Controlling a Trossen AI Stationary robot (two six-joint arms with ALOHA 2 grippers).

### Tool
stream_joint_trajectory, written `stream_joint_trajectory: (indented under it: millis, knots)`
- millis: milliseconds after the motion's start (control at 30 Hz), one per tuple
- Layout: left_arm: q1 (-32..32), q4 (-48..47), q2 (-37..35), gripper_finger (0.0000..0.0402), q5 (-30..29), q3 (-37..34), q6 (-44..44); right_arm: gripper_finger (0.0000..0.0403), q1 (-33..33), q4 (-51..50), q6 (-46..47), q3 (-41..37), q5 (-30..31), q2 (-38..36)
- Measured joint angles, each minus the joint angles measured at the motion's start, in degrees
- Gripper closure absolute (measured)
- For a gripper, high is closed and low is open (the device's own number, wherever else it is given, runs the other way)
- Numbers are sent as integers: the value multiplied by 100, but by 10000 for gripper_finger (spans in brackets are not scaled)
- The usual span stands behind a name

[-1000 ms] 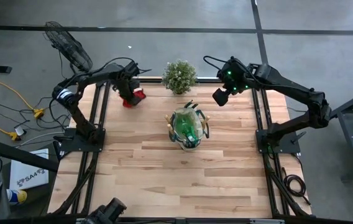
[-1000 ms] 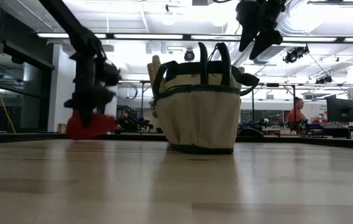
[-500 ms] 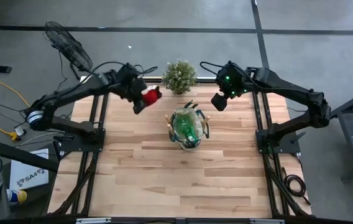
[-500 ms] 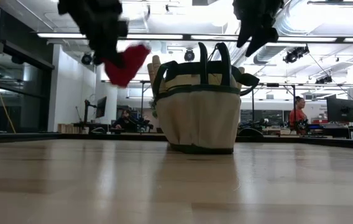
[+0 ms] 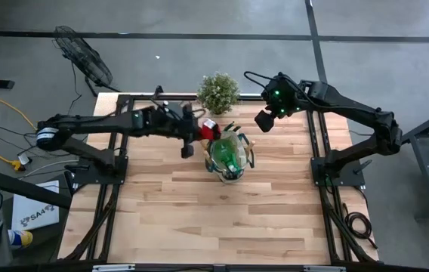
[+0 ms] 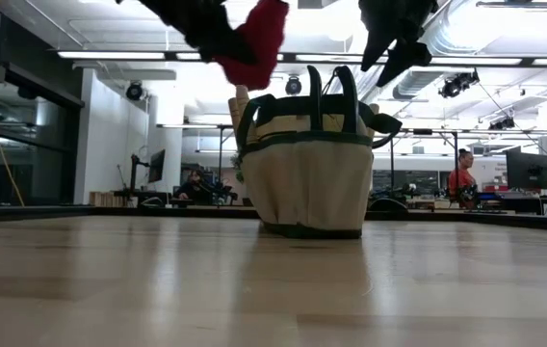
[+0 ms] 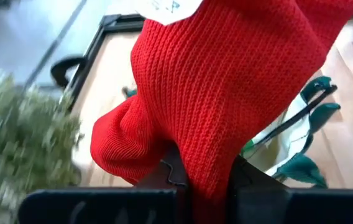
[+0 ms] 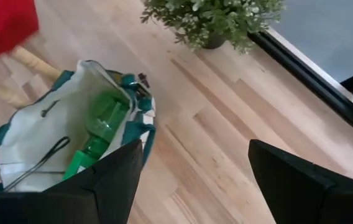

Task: Pick & Place Garden tools in Gardening bag
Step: Put the red gloves into the brown gardening bag

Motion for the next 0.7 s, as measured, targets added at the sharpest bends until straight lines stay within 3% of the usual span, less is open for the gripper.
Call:
stream_joint_trajectory:
  millis: [233, 500, 700]
  knots:
    - [-353, 717, 631, 380, 41, 0, 1901, 117, 8, 76, -45, 0, -40, 0]
    - [-345, 1261, 1111, 378, 143, 32, 3357, 117, 5, 67, -154, 0, -34, 0]
    - [-328, 484, 1591, 380, -3, 706, 4461, 117, 4, -73, -156, 0, -29, 0]
